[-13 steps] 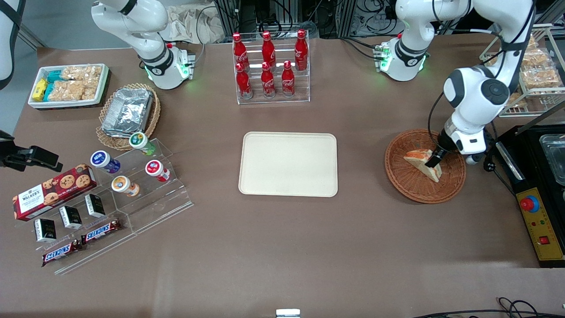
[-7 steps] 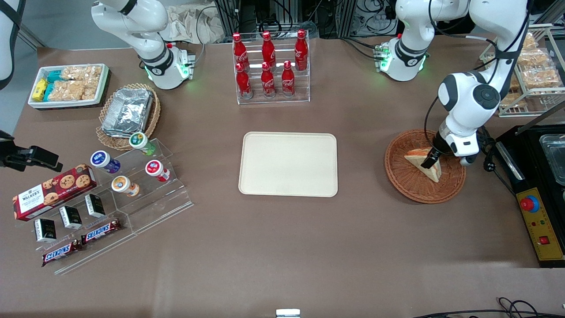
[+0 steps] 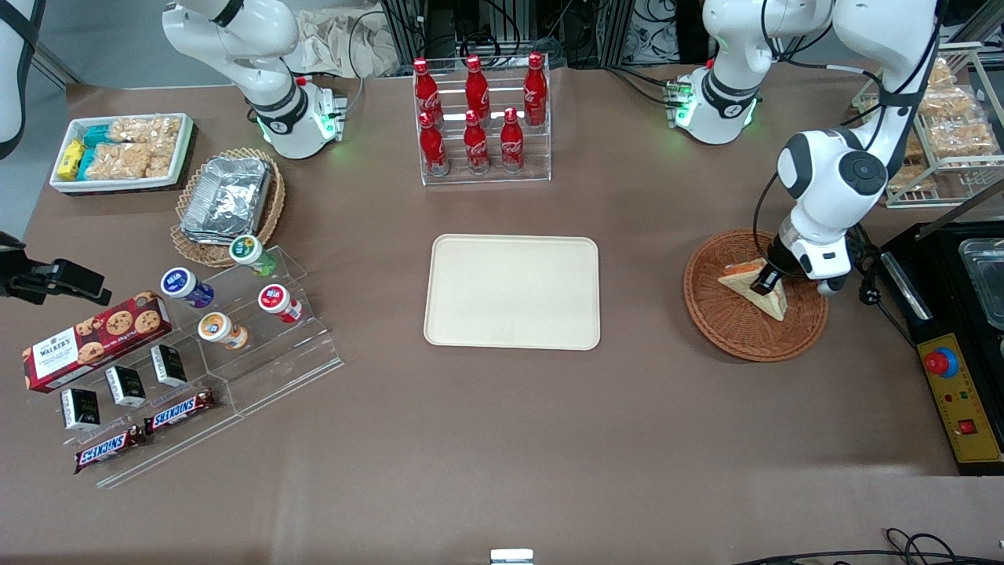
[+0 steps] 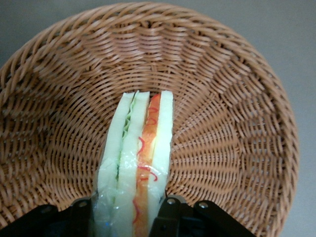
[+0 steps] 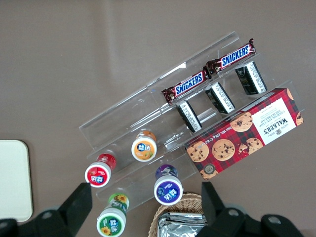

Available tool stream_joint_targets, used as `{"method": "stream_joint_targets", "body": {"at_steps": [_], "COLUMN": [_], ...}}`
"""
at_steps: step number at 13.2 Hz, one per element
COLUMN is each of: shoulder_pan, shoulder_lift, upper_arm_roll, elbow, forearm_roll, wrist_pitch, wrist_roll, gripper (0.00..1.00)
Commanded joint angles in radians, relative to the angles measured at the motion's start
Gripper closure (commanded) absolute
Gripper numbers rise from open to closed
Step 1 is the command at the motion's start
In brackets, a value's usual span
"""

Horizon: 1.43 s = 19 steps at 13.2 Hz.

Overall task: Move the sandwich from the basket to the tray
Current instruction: 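Close the left gripper on the sandwich's crust edge, then lift the sandwich up out of the basket with the left gripper, then carry the sandwich over the cream tray and lower it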

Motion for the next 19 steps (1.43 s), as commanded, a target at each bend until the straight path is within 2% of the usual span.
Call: {"method": "stream_joint_targets", "body": {"at_steps": [1,5,7,9,14,16,19], "shoulder_pan": [-0.007,-0.007,-0.007,-0.007,-0.006,-0.006,-0.007], "shoulder_lift": [-0.088,-0.188,-0.194,-0.191,-0.185,-0.168,-0.121], "upper_arm_roll": [-0.011,-0.054,-0.057,-0.092,-0.292,-0.388,-0.493], "elbow": [0.055,0.28,0.497,0.686,0.891,0.896,0.855], "forearm_roll": [-0.001,0.009,0.018,0.021,0.023,0.023,0.026], "wrist_pitch": [-0.159,-0.575,-0.857,-1.054,-1.189,-1.189,-1.127], "wrist_roll": [-0.006,0.038,0.104,0.179,0.418,0.478,0.462], "gripper": [1.0,1.0,1.0,1.0,1.0,1.0,1.0]}}
